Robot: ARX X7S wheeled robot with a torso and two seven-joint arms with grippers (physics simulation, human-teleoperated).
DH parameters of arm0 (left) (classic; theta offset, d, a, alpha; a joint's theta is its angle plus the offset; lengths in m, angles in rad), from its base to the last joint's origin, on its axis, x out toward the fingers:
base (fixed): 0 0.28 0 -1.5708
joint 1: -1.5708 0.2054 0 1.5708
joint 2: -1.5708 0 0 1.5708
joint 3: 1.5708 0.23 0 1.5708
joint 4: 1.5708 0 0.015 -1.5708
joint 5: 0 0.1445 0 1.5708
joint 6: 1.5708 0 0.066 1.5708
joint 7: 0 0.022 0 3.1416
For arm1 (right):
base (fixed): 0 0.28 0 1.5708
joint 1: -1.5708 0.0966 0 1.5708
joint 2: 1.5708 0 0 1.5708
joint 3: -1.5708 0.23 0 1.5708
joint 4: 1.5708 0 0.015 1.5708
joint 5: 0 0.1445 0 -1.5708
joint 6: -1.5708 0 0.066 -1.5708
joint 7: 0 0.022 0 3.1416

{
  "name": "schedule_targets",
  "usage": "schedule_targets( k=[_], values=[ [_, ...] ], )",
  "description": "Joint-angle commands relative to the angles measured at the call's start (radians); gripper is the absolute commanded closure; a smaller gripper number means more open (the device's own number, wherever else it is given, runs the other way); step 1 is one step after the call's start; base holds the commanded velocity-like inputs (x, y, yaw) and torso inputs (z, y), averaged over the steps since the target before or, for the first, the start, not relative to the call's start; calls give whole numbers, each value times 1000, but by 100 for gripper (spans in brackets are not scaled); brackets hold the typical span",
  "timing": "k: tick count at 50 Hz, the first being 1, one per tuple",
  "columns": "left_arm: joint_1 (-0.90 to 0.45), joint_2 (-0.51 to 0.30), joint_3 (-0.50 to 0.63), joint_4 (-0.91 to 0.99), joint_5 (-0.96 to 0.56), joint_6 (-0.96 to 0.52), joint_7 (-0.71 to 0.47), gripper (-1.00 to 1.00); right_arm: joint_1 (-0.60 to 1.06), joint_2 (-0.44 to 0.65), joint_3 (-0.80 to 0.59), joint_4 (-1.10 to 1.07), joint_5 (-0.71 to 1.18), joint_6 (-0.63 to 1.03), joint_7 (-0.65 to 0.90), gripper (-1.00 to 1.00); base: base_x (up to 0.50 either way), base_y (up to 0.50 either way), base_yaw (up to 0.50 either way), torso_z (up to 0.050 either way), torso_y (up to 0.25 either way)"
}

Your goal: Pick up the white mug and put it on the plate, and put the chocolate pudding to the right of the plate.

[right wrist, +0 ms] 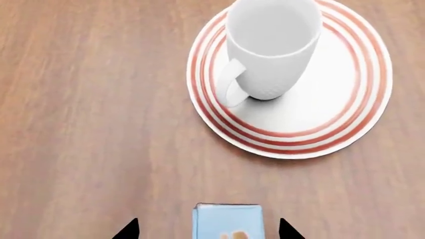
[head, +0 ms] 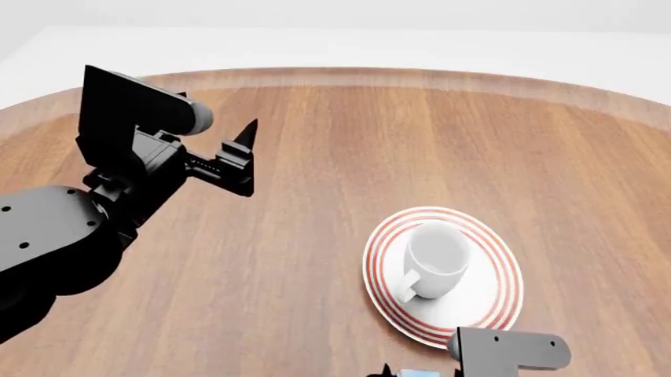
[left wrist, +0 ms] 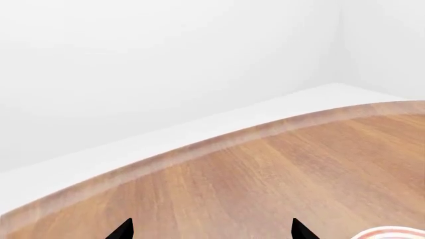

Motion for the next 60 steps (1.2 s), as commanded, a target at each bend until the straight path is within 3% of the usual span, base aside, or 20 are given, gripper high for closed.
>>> schedule_targets(
  k=[1, 60],
  values=[
    [8, 20, -29, -7, 11, 15, 16, -100, -55, -38, 84, 6, -26, 45, 0, -100, 0, 0, 0, 0, 0],
    [49, 37, -36, -39, -2, 31, 20, -100, -157, -86, 134, 85, -40, 131, -19, -100, 0, 0, 0, 0, 0]
  ],
)
